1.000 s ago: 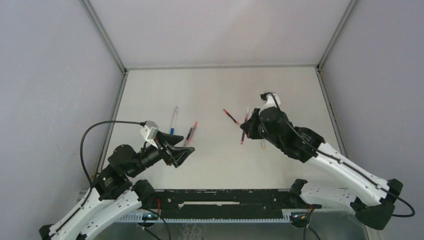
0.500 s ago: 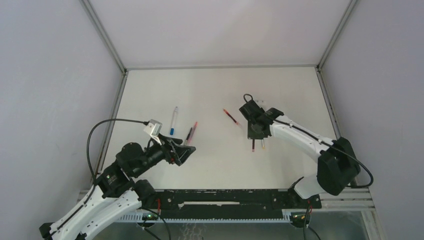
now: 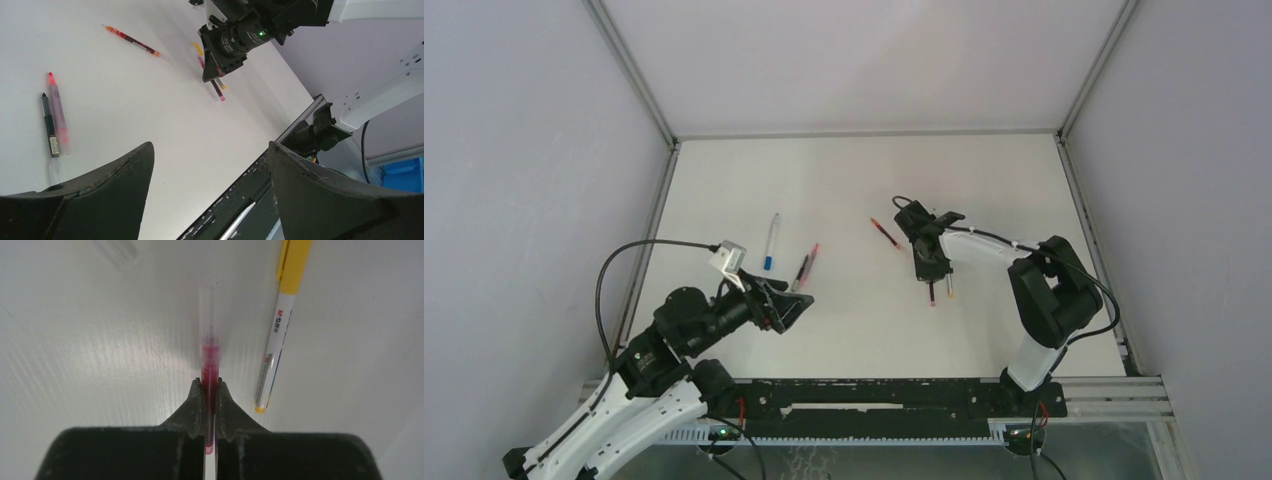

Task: Insert the pens into the pen caps
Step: Place the pen cap at the center of the board.

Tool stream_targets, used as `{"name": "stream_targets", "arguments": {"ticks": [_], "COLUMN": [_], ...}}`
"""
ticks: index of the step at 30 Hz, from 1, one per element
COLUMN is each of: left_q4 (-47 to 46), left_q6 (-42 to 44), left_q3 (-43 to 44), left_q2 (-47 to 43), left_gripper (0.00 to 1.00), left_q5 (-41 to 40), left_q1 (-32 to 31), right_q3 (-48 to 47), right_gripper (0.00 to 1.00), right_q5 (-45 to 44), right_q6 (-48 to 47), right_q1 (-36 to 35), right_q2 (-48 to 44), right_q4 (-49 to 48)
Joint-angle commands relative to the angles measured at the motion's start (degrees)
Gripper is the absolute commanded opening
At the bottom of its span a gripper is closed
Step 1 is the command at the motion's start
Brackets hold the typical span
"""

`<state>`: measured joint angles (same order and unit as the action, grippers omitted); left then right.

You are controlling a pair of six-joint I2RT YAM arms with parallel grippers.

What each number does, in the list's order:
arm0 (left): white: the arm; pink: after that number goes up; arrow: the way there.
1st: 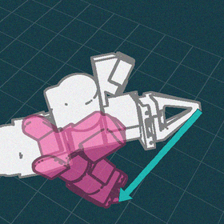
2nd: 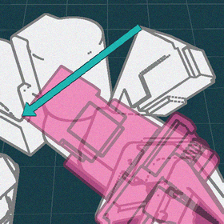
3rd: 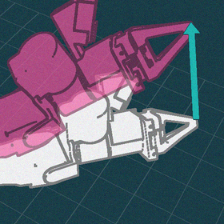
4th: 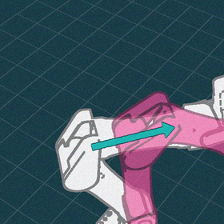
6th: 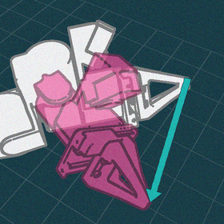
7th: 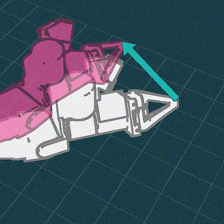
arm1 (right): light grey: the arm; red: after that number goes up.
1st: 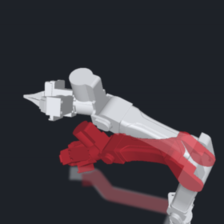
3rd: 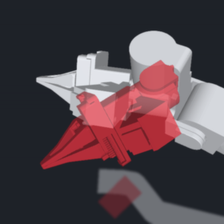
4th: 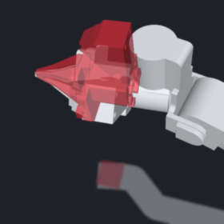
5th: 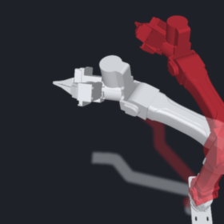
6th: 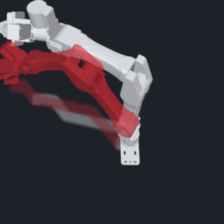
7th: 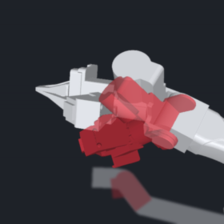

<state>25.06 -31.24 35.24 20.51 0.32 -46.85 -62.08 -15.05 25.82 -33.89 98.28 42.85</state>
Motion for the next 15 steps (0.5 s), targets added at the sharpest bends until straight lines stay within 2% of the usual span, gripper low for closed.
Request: {"name": "stream_targets", "arguments": {"ticks": [1, 12, 15], "left_q4": [-0.7, 0.0, 0.2], "left_q6": [-1.3, -1.7, -1.8], "left_q3": [1.1, 1.2, 1.2], "left_q2": [-1.1, -2.2, -2.3], "left_gripper": [0.87, 0.87, 0.87], "left_q5": [0.6, 0.6, 0.6], "left_q1": [0.2, 0.3, 0.3], "right_q3": [-2.5, -2.5, -2.5], "right_gripper": [0.00, 0.04, 0.08], "right_q5": [0.6, 0.7, 0.5], "right_q6": [-3.0, -5.1, -5.5], "right_q1": [1.1, 3.8, 4.2], "right_q2": [0.0, 3.1, 3.4], "right_q4": [-3.1, -4.3, -4.0]}}
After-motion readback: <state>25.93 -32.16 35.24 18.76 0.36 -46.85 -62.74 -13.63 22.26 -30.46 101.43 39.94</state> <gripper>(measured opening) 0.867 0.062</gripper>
